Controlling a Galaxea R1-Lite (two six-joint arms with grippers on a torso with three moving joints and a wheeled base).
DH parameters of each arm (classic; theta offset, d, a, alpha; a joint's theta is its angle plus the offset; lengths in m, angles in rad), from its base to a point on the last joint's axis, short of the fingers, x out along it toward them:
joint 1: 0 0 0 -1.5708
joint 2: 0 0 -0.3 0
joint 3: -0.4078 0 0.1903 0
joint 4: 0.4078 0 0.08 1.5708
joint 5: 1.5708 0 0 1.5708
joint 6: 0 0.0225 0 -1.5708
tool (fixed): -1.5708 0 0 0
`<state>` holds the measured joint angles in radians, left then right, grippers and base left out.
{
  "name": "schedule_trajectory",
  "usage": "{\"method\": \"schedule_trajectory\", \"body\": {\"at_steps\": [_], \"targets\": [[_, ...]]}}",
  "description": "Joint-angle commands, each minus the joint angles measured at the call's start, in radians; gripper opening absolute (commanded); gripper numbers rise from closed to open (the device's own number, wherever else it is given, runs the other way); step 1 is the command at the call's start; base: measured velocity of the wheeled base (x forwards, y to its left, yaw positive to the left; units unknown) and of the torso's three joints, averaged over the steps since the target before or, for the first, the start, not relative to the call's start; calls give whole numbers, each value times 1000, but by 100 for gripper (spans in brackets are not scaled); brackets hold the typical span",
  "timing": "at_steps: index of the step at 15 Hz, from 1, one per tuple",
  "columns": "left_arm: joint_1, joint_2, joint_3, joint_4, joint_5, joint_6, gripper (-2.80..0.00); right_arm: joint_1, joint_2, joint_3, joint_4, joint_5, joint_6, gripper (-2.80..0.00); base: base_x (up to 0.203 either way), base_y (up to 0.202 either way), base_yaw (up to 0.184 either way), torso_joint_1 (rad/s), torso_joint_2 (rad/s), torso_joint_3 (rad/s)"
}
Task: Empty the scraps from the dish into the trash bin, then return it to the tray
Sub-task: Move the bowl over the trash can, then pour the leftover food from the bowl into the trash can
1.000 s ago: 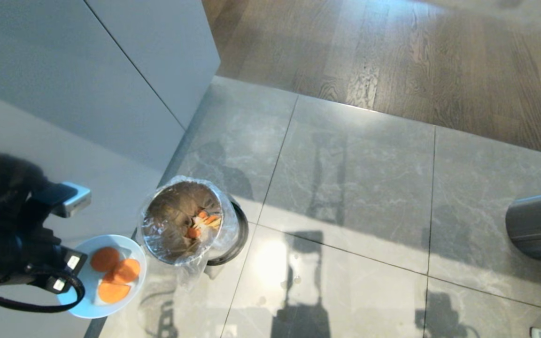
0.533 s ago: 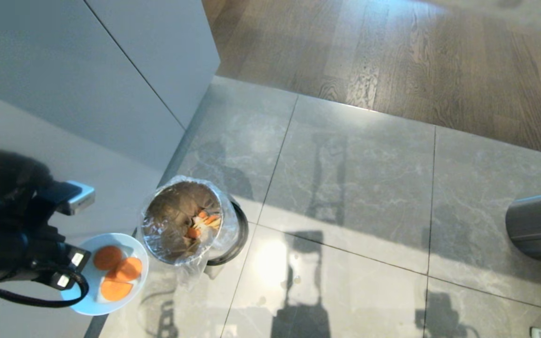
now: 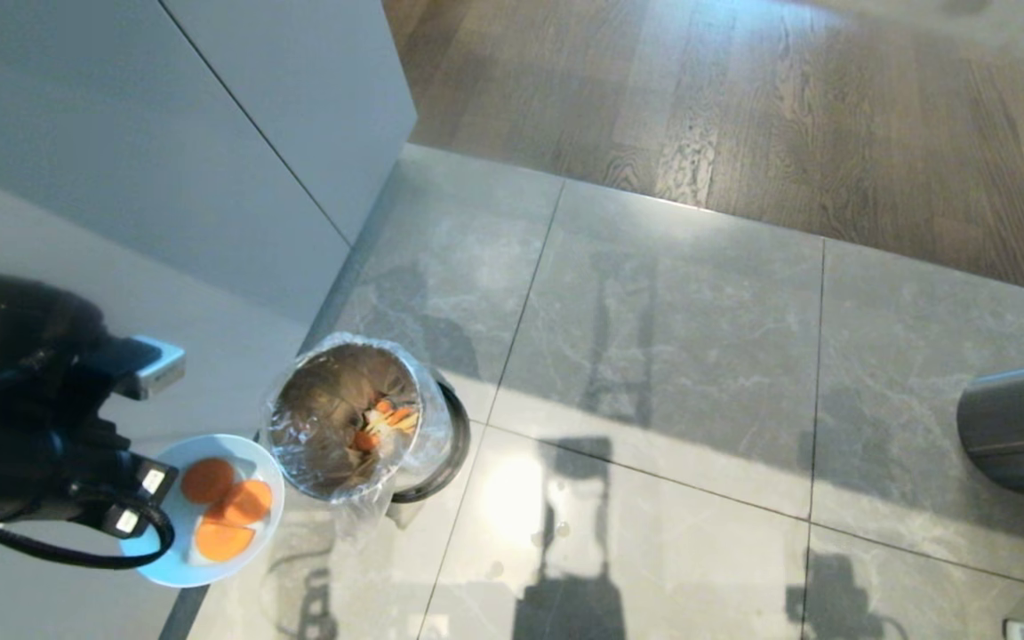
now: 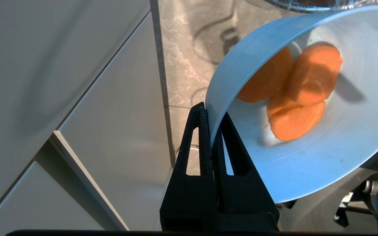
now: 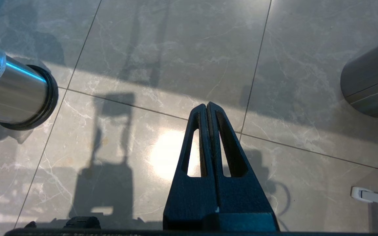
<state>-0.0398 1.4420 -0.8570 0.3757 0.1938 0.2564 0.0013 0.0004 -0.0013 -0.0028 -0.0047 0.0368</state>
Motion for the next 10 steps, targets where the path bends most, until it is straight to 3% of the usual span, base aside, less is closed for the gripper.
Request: {"method": "schedule_trajectory", "body": {"at_steps": [1,7,10], "targets": [[0,19,-21,2,3,1,-280,0,0,0,0,0,0,-280,0,0,0,0,0,0],[-2,41,-68,0,25,3,-280,0,0,0,0,0,0,-280,0,0,0,0,0,0],[-38,36,-65,-39,78,3,-280,0,0,0,0,0,0,-280,0,0,0,0,0,0]]}}
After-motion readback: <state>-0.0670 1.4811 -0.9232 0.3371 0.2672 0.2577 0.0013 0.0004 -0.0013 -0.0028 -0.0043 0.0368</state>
